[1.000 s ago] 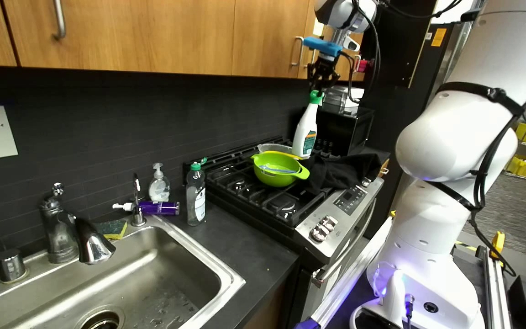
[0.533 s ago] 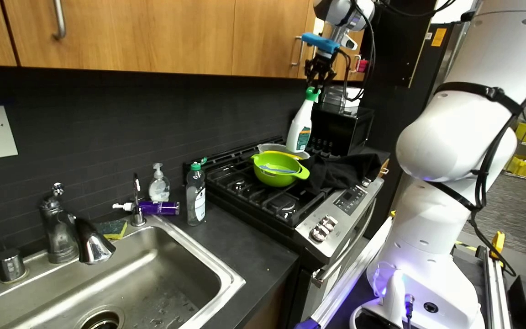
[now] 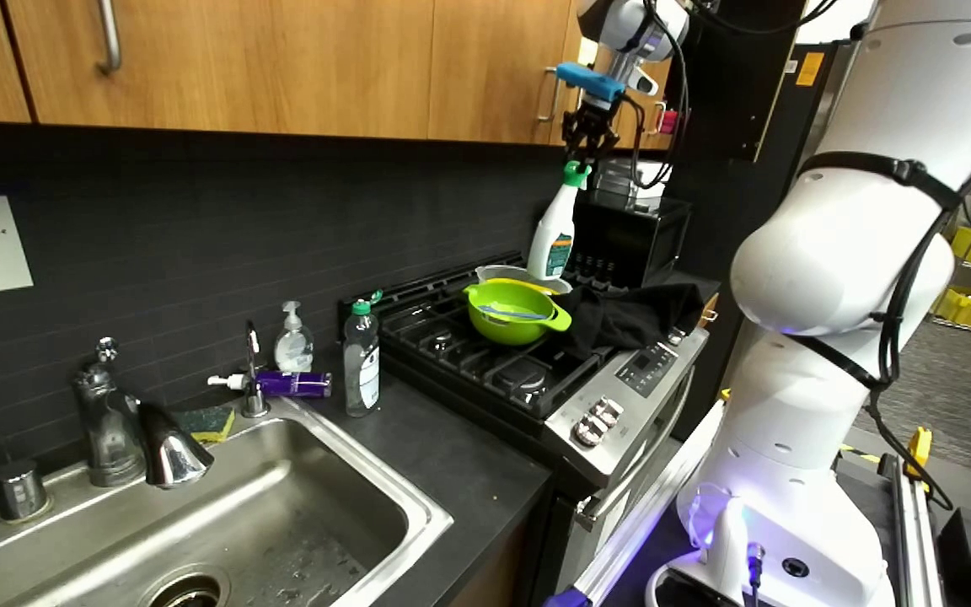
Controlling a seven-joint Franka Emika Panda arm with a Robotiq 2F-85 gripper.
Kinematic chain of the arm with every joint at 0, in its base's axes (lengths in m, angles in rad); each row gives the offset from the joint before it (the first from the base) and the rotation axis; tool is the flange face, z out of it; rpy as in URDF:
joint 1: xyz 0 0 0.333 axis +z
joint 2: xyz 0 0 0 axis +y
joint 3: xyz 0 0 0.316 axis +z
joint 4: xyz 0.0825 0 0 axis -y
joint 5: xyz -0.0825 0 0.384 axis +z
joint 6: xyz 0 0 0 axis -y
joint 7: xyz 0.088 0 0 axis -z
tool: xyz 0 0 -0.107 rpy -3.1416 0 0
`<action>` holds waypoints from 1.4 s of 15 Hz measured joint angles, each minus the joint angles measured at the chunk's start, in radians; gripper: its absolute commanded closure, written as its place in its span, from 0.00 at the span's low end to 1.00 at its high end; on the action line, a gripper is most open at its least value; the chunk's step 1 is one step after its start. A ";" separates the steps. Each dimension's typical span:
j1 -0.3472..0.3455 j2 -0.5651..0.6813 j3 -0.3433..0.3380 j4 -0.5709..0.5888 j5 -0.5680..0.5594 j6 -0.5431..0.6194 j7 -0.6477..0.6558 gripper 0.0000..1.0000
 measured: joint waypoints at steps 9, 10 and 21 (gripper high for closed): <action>0.000 0.032 -0.009 0.034 0.019 0.018 -0.001 0.86; 0.000 0.034 -0.009 0.036 0.019 0.019 -0.001 0.86; 0.000 0.071 -0.020 0.066 0.019 0.023 0.000 0.86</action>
